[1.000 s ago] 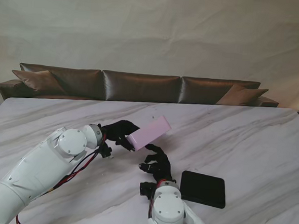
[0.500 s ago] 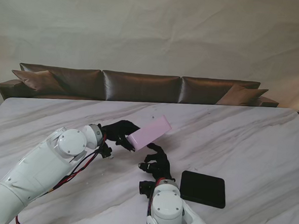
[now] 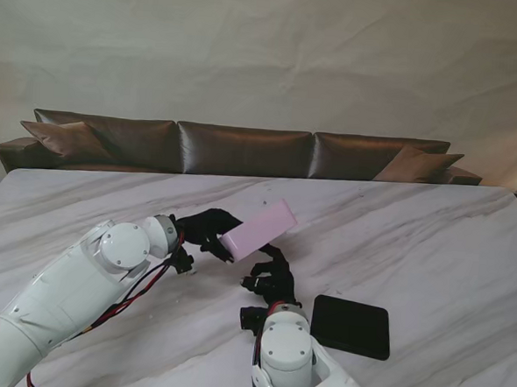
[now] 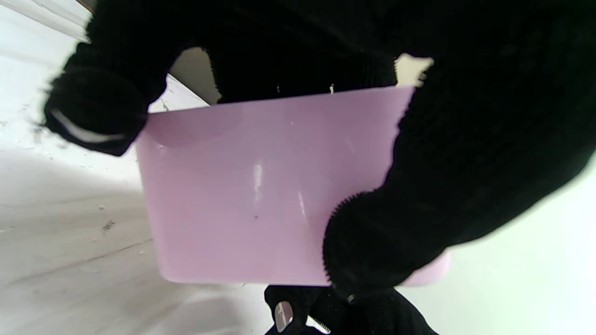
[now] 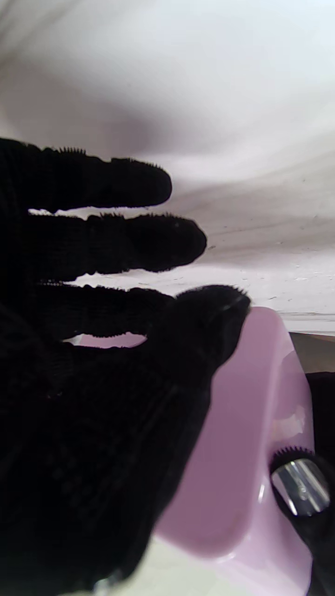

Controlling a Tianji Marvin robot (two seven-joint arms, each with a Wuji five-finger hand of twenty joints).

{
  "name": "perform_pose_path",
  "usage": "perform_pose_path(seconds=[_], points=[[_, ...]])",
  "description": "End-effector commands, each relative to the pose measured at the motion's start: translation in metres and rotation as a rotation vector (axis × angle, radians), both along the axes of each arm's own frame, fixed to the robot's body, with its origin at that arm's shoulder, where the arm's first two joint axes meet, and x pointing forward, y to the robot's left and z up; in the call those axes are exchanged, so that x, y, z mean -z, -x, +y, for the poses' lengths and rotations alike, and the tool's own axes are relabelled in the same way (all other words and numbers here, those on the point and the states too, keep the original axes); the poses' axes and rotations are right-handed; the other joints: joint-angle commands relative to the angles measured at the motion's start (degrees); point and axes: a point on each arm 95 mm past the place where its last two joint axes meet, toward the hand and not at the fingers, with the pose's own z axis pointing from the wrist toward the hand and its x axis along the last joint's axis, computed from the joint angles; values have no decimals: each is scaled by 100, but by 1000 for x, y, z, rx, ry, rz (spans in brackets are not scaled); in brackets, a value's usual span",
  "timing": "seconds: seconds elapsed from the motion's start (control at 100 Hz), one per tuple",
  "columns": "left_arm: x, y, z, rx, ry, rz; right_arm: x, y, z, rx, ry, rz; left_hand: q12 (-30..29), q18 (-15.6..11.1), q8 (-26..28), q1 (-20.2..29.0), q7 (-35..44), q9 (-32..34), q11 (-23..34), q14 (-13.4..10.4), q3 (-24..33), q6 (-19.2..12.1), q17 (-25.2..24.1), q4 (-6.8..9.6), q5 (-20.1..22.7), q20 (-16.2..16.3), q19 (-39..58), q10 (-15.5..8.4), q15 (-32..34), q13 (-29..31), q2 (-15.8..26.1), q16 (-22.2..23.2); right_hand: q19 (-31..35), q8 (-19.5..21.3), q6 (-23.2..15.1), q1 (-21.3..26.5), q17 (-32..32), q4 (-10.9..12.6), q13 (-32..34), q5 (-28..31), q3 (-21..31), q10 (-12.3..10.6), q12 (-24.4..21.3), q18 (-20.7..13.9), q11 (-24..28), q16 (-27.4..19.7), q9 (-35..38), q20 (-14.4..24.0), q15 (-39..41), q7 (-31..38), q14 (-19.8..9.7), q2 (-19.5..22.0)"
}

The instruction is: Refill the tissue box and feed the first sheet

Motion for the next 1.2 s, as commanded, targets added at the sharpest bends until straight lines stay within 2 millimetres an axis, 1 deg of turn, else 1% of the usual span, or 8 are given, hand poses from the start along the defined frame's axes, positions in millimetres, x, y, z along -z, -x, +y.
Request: perform_pose_path(seconds=[0.0,0.27,0.41,0.72,1.0,1.08,1.11,1.19], points=[[-2,1,-3,19,2,4,-3,-2,5,-12,-12,1,344,-2763,97,529,245,1060,2013,385,1603,-135,-86,969,138,-66,1693,516,4256,1307,1671,575,86,-89,-27,178,-48,-62,33,-202,116,-196,97,-162,-14,29,5,93,215,-31,-76,-135],[-2,0,-3,15,-1,3,-3,-1,9,-21,-47,-4,347,-2764,97,527,245,1047,2008,385,1586,-135,-90,967,138,-66,1691,513,4256,1307,1687,575,93,76,-454,294,-31,-89,48,1054,164,-233,105,-172,35,8,19,97,237,561,-111,-206],[-3,-1,-2,12,-3,3,1,0,7,-17,-59,7,353,-2770,98,532,243,1048,2011,385,1580,-134,-96,969,133,-66,1688,516,4255,1305,1693,575,101,1435,-836,292,-32,-123,46,1853,198,-224,103,-176,48,-5,22,92,252,1201,-109,-220],[-5,-1,1,2,-11,-2,8,3,-5,-3,-10,21,356,-2771,99,528,242,1047,2007,385,1576,-134,-97,972,133,-64,1687,515,4254,1305,1691,576,120,3016,-1019,231,-18,-112,69,2186,195,-251,125,-173,83,-25,57,84,252,2315,-106,-215],[-5,0,2,1,-10,0,8,6,-11,2,6,22,360,-2771,100,531,242,1040,2008,385,1578,-134,-97,977,133,-63,1686,510,4254,1305,1692,577,101,1417,-272,200,-50,-102,32,1628,182,-211,112,-153,24,-14,17,74,211,175,-79,-219],[-4,1,1,3,-9,2,6,7,-10,-5,2,18,359,-2771,100,531,242,1049,2006,385,1576,-134,-97,977,133,-63,1686,515,4254,1305,1695,577,90,988,-207,206,-60,-101,28,1260,170,-208,111,-143,20,-7,15,76,202,-195,-70,-216],[-4,1,1,3,-9,3,5,7,-10,-9,1,17,359,-2771,100,531,242,1049,2006,385,1575,-134,-97,978,133,-63,1686,515,4254,1305,1688,577,76,419,-209,203,-76,-94,14,1030,167,-204,116,-148,3,6,14,87,180,-116,-65,-206],[-4,1,0,5,-8,4,3,7,-9,-16,-2,14,359,-2771,100,533,242,1049,2006,385,1573,-134,-97,978,133,-62,1686,515,4254,1305,1692,577,67,230,-164,214,-83,-94,0,475,159,-191,108,-153,-16,9,0,87,173,-277,-58,-174]])
